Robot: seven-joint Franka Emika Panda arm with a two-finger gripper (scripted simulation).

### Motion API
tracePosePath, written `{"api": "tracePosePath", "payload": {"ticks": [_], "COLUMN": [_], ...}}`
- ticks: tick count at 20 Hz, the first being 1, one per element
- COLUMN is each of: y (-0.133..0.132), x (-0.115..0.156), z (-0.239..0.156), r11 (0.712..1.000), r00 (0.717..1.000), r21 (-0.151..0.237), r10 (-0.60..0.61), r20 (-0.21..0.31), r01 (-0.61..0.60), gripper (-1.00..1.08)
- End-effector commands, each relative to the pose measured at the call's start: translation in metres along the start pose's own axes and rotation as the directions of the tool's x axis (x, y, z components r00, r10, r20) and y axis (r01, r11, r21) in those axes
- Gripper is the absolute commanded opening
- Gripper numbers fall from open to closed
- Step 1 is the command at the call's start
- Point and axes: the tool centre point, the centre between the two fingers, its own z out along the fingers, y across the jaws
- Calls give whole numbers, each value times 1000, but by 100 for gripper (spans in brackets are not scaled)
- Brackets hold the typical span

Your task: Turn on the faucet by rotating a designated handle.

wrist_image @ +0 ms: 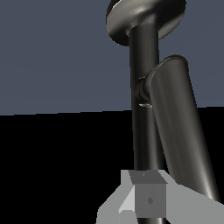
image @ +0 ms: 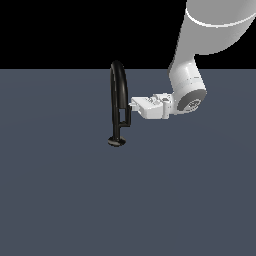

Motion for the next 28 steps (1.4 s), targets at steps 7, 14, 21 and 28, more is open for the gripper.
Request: {"api": "tracePosePath", "payload": {"ticks": [7,14,21,28], "y": [18,30,51,59], "x": [-7,0,9,6], "z": [0,0,0,0], "r11": [1000,1000,1000,1000], "r00": [1000,1000,1000,1000], "r21": [-6,-3,-4,-5], "r10": [0,-3,-1,-18], "r20": [3,1,2,-2], "r01": [0,3,2,18], "gripper": [-100,-100,-100,-100]}}
